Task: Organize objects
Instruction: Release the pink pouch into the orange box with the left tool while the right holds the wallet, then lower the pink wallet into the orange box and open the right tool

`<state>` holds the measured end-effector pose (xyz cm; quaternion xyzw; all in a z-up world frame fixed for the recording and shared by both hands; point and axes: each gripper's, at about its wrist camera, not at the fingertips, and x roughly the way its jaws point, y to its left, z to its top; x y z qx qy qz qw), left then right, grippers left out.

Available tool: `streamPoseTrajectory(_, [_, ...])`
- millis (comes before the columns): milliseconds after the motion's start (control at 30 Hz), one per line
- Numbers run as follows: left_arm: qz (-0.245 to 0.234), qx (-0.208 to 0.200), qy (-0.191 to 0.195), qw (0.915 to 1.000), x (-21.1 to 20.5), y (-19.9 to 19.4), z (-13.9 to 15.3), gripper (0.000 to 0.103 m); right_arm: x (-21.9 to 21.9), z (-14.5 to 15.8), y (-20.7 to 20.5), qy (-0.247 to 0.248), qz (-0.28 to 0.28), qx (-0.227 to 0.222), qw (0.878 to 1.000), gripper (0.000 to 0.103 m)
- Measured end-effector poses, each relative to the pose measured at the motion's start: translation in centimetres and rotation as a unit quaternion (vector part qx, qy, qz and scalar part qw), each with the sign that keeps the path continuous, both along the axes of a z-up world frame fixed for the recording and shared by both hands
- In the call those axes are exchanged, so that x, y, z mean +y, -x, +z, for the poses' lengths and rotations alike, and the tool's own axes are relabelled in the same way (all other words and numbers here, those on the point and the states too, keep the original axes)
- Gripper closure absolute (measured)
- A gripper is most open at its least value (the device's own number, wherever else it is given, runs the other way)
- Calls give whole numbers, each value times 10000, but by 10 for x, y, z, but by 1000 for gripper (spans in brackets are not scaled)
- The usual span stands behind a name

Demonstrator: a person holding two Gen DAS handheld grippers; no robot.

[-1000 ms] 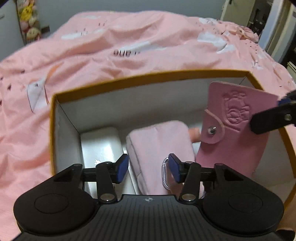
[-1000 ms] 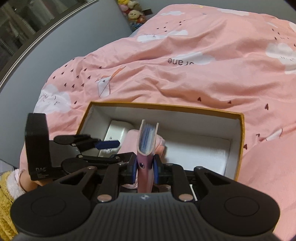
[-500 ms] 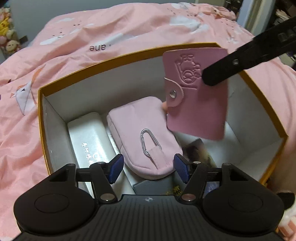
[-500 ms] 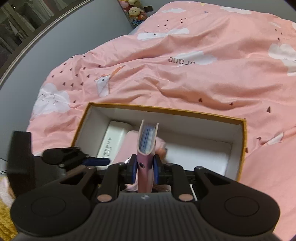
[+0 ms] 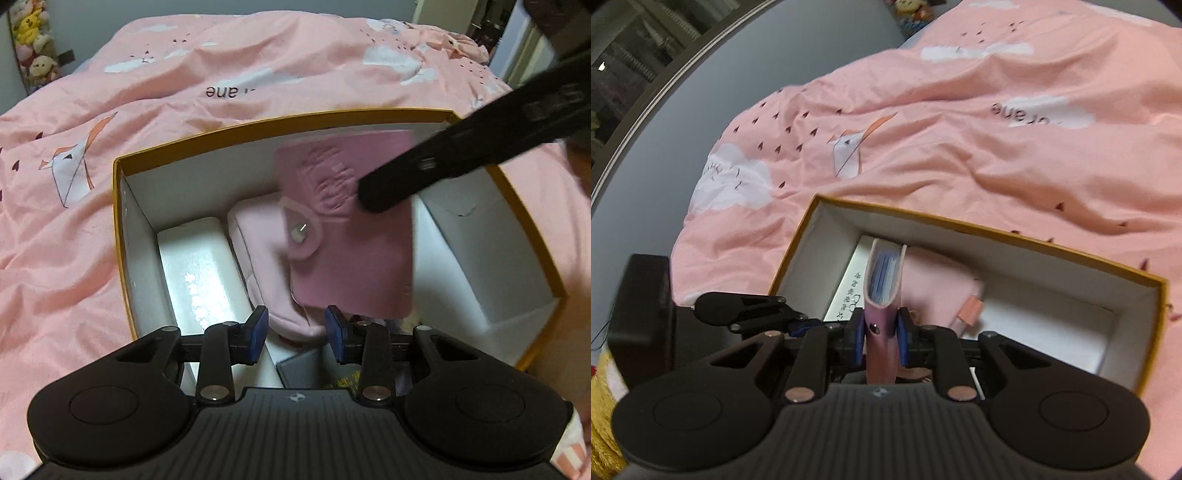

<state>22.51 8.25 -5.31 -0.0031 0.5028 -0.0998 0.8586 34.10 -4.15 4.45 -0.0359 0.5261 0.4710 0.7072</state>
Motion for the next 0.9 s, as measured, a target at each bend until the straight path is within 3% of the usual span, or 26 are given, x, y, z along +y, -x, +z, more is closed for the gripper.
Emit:
streamPoseTrajectory(167, [21, 55, 106, 9999, 2, 0, 3, 58, 16, -19, -15, -75, 40, 300, 9995, 84])
streamPoseTrajectory(300, [-8, 10, 264, 9997, 3, 0, 3, 44, 13, -36, -34, -374, -479, 719, 9956, 84])
streamPoseTrajectory(400, [-61, -23, 239, 9997, 1, 0, 2, 40, -4, -54, -49, -724, -1118, 1536, 9791, 84])
streamPoseTrajectory(500, [-39, -71, 255, 9996, 1, -1, 2, 38, -18, -55, -50, -1030, -1393, 1867, 9670, 84])
streamPoseTrajectory(667, [-34, -103, 78, 9999, -3, -3, 0, 38, -19, -64, -48, -1177, -1619, 1943, 9603, 85])
streamPoseTrajectory(833, [-6, -110, -423, 9990, -7, -10, -8, 43, -15, -67, -47, -738, -1666, 1504, 9717, 83])
streamPoseTrajectory(900, [28, -47, -381, 9993, -5, -13, -12, 49, -16, -63, -45, -458, -1654, 1258, 9771, 77])
